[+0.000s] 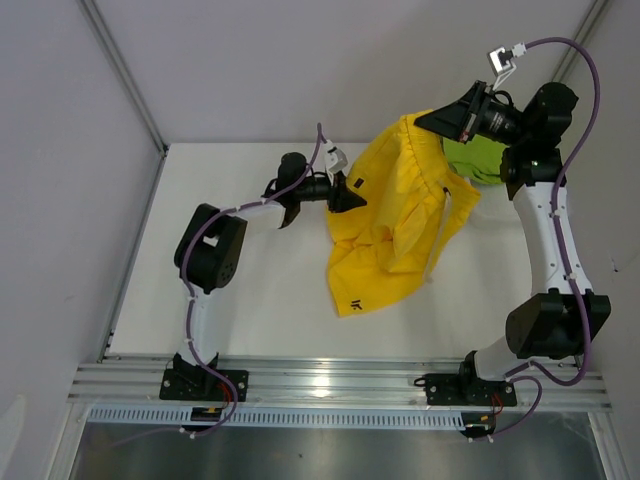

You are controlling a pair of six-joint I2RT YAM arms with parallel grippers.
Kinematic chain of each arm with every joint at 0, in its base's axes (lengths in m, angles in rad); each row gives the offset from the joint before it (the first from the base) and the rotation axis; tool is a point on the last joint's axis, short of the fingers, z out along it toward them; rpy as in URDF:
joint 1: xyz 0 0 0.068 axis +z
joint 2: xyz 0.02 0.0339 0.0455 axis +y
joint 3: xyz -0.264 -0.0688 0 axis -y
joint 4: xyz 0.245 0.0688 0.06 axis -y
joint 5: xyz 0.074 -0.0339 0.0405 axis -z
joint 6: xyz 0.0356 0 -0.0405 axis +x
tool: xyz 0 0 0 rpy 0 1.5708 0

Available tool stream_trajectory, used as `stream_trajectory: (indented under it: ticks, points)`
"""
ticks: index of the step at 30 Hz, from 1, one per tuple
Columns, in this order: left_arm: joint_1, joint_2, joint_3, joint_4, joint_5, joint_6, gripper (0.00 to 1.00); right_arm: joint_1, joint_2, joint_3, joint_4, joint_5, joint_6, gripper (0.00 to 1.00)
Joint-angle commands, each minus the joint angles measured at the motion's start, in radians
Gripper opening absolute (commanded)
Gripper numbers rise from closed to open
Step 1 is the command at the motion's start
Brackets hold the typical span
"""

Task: Fold and stack the shorts
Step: Flatten the shorts out

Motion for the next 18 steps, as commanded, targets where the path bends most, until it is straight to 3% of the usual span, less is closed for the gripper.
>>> stream_trajectory:
  ticks: [1, 7, 14, 15, 18]
  points:
    - [-0.009, -0.070, -0.007, -0.043, -0.041, 0.108, 0.40, -0.007, -0.035, 0.078, 0.054, -0.008, 0.045, 0.00]
    - [-0.009, -0.119, -0.023, -0.152, -0.146, 0.201, 0.34, -0.009, -0.053, 0.081, 0.038, -0.015, 0.042, 0.00]
    - [-0.008, -0.137, -0.023, -0.247, -0.228, 0.261, 0.17, -0.010, -0.068, 0.075, 0.021, -0.018, 0.033, 0.00]
    - [-0.008, -0.140, -0.024, -0.253, -0.272, 0.258, 0.08, -0.009, -0.070, 0.075, 0.018, -0.018, 0.031, 0.00]
    - [-0.001, -0.148, -0.023, -0.284, -0.309, 0.258, 0.03, -0.012, -0.070, 0.073, 0.009, -0.017, 0.028, 0.00]
